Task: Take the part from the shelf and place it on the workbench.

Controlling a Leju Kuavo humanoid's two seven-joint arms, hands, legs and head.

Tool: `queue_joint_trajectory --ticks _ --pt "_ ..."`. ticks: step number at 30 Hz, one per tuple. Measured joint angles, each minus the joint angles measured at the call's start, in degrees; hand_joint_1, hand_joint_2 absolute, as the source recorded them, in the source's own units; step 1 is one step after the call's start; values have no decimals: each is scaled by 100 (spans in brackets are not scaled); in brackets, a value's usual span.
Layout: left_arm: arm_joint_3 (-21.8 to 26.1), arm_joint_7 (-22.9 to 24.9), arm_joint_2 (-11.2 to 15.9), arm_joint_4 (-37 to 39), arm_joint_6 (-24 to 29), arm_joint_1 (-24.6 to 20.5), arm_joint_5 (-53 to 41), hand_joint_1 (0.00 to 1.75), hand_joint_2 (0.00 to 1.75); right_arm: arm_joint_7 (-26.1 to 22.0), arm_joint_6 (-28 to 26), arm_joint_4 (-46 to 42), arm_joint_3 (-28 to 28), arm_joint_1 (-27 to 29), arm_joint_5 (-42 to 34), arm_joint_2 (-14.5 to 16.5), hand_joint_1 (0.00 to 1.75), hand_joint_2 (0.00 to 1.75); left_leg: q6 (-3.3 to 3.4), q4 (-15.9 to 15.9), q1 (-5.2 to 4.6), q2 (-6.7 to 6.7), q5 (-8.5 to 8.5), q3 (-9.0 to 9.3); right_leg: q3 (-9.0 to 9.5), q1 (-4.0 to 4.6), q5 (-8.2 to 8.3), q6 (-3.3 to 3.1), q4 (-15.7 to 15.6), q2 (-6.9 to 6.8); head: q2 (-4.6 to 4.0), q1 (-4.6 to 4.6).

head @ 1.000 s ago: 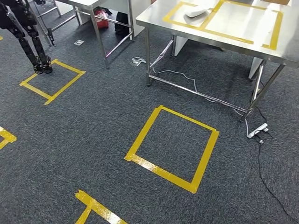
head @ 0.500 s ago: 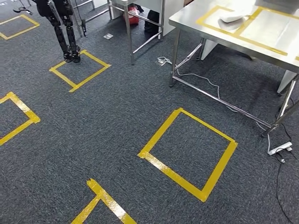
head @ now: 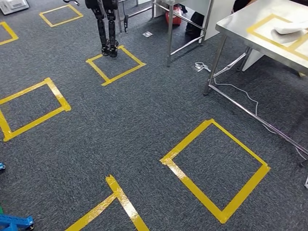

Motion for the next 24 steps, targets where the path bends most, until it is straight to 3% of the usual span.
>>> queue_joint_trajectory --ticks 1,3,5,7,8,9,10,12,14,16,17,19,21,22,23,24 --pt "1 1 1 0 -2 5 2 0 0 4 -3 -1 1 -5 4 2 0 0 -36 2 14 -46 12 -20 29 -5 23 -11 -30 -78 1 2" --pt "2 2 8 0 -2 14 9 0 0 13 -12 -2 1 -8 12 2 0 0 -98 143 1 153 -82 -94 90 -25 72 -47 -121 -252 0 -17" --pt "3 2 17 0 -4 3 22 0 0 13 -21 -2 1 6 16 -3 0 0 -167 719 -2 515 -419 -365 133 -32 83 -76 -176 -458 -1 -54" --pt "4 2 21 0 -7 -7 38 0 0 13 -22 -2 1 20 17 -4 0 0 -241 1458 37 640 -734 -722 138 -29 62 -82 -175 -667 -1 -74" --pt "5 2 22 0 -7 -2 44 0 0 13 -18 -2 1 22 17 -4 0 0 -270 1614 60 655 -746 -791 145 -31 47 -74 -173 -764 -1 -75" --pt "5 2 25 0 -7 7 49 0 0 13 -15 -3 1 19 17 -3 0 0 -294 1535 82 675 -645 -740 158 -36 32 -59 -170 -851 -1 -77" --pt "6 2 29 0 -7 15 50 0 0 13 -12 -3 1 15 17 -2 0 0 -313 1221 101 719 -454 -566 180 -44 10 -37 -163 -930 -1 -79" --pt "7 2 35 0 -8 12 51 0 0 13 -9 -3 1 5 17 -3 0 0 -316 418 107 946 -138 -132 214 -40 -60 35 -128 -1067 -1 -93" --pt "8 2 40 0 -7 0 51 0 0 13 -9 -2 1 -9 17 -9 0 0 -228 59 77 1073 -81 60 219 -18 -128 111 -98 -1167 0 -97" --pt "9 2 46 1 -5 8 51 0 0 10 -9 -3 2 -35 20 -10 0 0 -113 67 47 974 -107 47 269 -25 -160 169 -98 -1240 0 -87" --pt "9 2 48 2 -4 16 52 0 0 6 -9 -4 3 -48 23 -10 0 0 -76 64 46 928 -105 42 283 -43 -188 200 -86 -1211 -1 -81" --pt "12 2 54 2 -2 18 53 0 0 -10 -9 -6 3 -65 27 -9 0 0 -5 51 54 827 -89 35 158 -70 -402 242 200 -906 -1 -68" --pt "15 2 55 2 -1 6 54 0 0 -21 -6 -7 4 -55 28 -9 0 0 48 49 46 713 -85 26 -222 -73 -777 236 957 -592 -1 -50" --pt "15 2 54 2 -1 1 54 0 0 -21 -4 -7 5 -44 28 -9 0 0 65 50 34 643 -85 23 -446 -71 -918 224 1371 -555 -1 -47" --pt "15 2 55 2 -1 -1 54 0 0 -21 -2 -7 5 -35 30 -9 0 0 73 51 21 567 -86 24 -618 -69 -960 209 1646 -549 -1 -47" --pt "16 2 57 2 -1 0 54 0 0 -20 0 -7 5 -28 31 -9 0 0 75 52 10 485 -87 28 -704 -67 -884 188 1718 -546 -1 -47"
